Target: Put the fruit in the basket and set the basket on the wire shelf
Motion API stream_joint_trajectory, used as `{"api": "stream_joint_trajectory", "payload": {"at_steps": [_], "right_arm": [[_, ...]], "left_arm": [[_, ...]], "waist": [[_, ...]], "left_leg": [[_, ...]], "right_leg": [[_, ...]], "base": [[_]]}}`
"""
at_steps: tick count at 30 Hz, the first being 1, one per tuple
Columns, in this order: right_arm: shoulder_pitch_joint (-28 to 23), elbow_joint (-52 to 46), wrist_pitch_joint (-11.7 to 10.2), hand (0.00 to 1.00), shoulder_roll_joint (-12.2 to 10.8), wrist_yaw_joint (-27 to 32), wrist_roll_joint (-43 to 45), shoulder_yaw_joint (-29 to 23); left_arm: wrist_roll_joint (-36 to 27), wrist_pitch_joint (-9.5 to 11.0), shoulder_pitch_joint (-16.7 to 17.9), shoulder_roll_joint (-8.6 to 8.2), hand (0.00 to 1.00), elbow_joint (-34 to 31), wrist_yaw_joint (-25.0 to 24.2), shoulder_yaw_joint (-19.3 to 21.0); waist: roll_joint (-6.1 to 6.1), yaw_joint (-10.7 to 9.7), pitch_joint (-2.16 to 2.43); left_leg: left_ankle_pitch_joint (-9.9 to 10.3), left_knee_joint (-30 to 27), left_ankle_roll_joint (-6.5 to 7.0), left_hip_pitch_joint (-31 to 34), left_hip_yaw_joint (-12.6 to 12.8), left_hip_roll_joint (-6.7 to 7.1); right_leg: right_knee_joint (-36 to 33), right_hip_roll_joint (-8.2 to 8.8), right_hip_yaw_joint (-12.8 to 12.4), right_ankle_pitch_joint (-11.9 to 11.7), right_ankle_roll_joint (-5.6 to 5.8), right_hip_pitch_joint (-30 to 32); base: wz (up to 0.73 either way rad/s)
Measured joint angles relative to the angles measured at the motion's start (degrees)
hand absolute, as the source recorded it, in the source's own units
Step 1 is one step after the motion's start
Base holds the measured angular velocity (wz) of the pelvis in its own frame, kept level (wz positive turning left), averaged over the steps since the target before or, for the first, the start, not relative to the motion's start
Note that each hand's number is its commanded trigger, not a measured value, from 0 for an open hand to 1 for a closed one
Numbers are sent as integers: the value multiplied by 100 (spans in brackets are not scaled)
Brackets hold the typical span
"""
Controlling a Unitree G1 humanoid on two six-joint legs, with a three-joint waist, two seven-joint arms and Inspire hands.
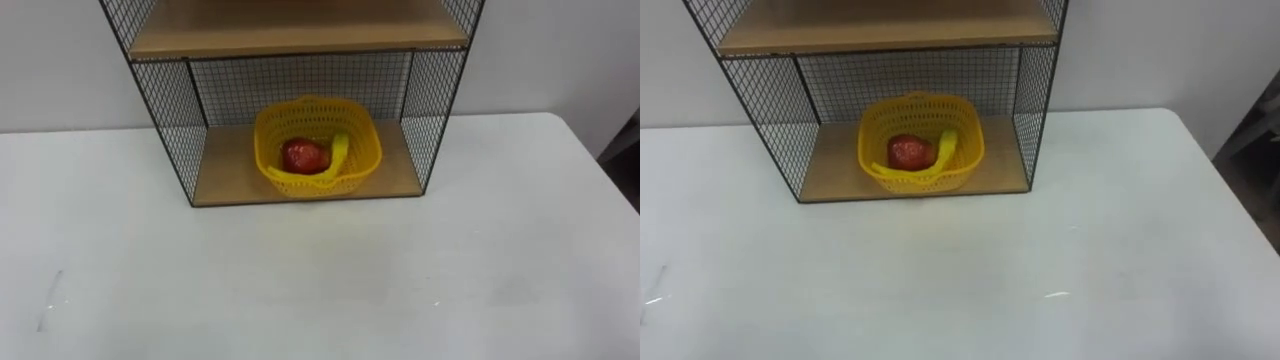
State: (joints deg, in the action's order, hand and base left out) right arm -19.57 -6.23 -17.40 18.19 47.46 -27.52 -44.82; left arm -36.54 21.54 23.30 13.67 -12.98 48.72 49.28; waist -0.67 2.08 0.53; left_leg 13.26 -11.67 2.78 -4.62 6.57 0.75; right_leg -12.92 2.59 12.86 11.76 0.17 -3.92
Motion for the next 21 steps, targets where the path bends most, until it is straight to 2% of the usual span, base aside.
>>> {"api": "stream_joint_trajectory", "payload": {"at_steps": [1, 2, 4, 5, 7, 8, 10, 11, 13, 14, 16, 17, 19, 20, 21], "right_arm": [[-20, 408, 147, 0, -3, 26, -448, -16], [-23, 616, 216, 0, 0, 58, -681, -24], [-114, 1522, 373, 0, -1, 64, -1517, -31], [-129, 1803, 391, 0, 5, 41, -1741, -44], [-131, 3097, 568, 0, 11, -66, -2462, -53], [-140, 3388, 629, 0, 5, -79, -2640, -53], [-186, 4523, 779, 0, -2, -227, -3385, -103], [-189, 4765, 812, 0, -11, -269, -3456, -107], [-211, 5630, 891, 0, -123, -423, -3534, -164], [-224, 5810, 896, 0, -159, -461, -3516, -161], [-254, 6482, 1011, 0, -301, -689, -3260, -129], [-255, 6668, 1040, 0, -332, -772, -3119, -119], [-258, 7311, 1162, 0, -512, -1041, -2269, 287], [-241, 7447, 1215, 0, -553, -1140, -2076, 406], [-181, 7752, 1381, 0, -591, -1353, -1645, 649]], "left_arm": [[-519, -115, 58, 0, 0, 450, 107, 0], [-743, -142, 60, 10, 0, 699, 141, -7], [-1591, -253, 78, 148, 0, 1904, 199, -113], [-1741, -300, 77, 148, 0, 2154, 204, -134], [-2119, -422, 84, 147, 0, 3135, 189, -342], [-2220, -469, 94, 146, 0, 3388, 175, -398], [-2650, -661, 96, 141, 0, 4389, 6, -461], [-2711, -686, 95, 140, 0, 4659, -62, -460], [-2955, -791, 103, 104, 0, 5614, -330, -459], [-2981, -797, 110, 65, 0, 5785, -399, -462], [-3026, -900, 117, -85, 0, 6499, -787, -456], [-3035, -927, 122, -135, 0, 6636, -882, -454], [-2946, -1059, 151, -406, 0, 7055, -1293, -496], [-2890, -1110, 143, -466, 0, 7188, -1416, -508], [-2751, -1265, 136, -559, 0, 7494, -1659, -565]], "waist": [[-11, -26, -6], [-10, -32, -7], [3, -29, -9], [9, -28, -10], [61, -21, -23], [62, -24, -23], [50, -42, -14], [44, -43, -13], [29, -104, -9], [31, -120, -8], [28, -155, -7], [25, -165, -7], [26, -160, -6], [26, -161, -6], [21, -158, -6]], "left_leg": [[0, -1, 1, 15, -12, 5], [0, -2, 1, 23, -22, 8], [2, -9, 3, 50, -45, 9], [3, -7, 3, 57, -45, 10], [3, -14, 4, 114, -52, 13], [3, -12, 4, 115, -56, 16], [22, -8, 8, 103, -62, 20], [22, -3, 9, 101, -62, 22], [22, 1, 8, 97, -61, 18], [23, 3, 7, 97, -62, 17], [27, 3, 2, 77, -59, 12], [28, 3, 1, 61, -60, 12], [34, 13, -4, -31, -41, 5], [34, 13, -4, -55, -30, 3], [40, 16, -11, -118, -7, -1]], "right_leg": [[2, 2, -11, 4, 6, 9], [3, 2, -6, 6, 8, 12], [-31, -4, -7, 10, 9, 26], [-50, 0, -9, 12, 9, 44], [-85, 11, 3, 24, 10, 105], [-83, 12, 4, 26, 11, 104], [-82, 14, -3, 57, 17, 90], [-83, 16, -11, 64, 18, 91], [-82, 38, -5, 66, 15, 89], [-78, 39, -3, 67, 16, 89], [-73, 44, -2, 71, 14, 61], [-75, 44, -4, 71, 13, 44], [-65, 40, -26, 75, 12, -34], [-67, 39, -38, 75, 11, -55], [-54, 27, -88, 79, 9, -109]], "base": [[4], [7], [5], [0], [0], [0], [0], [0], [0], [3], [0], [0], [-3], [-9], [-14]]}}
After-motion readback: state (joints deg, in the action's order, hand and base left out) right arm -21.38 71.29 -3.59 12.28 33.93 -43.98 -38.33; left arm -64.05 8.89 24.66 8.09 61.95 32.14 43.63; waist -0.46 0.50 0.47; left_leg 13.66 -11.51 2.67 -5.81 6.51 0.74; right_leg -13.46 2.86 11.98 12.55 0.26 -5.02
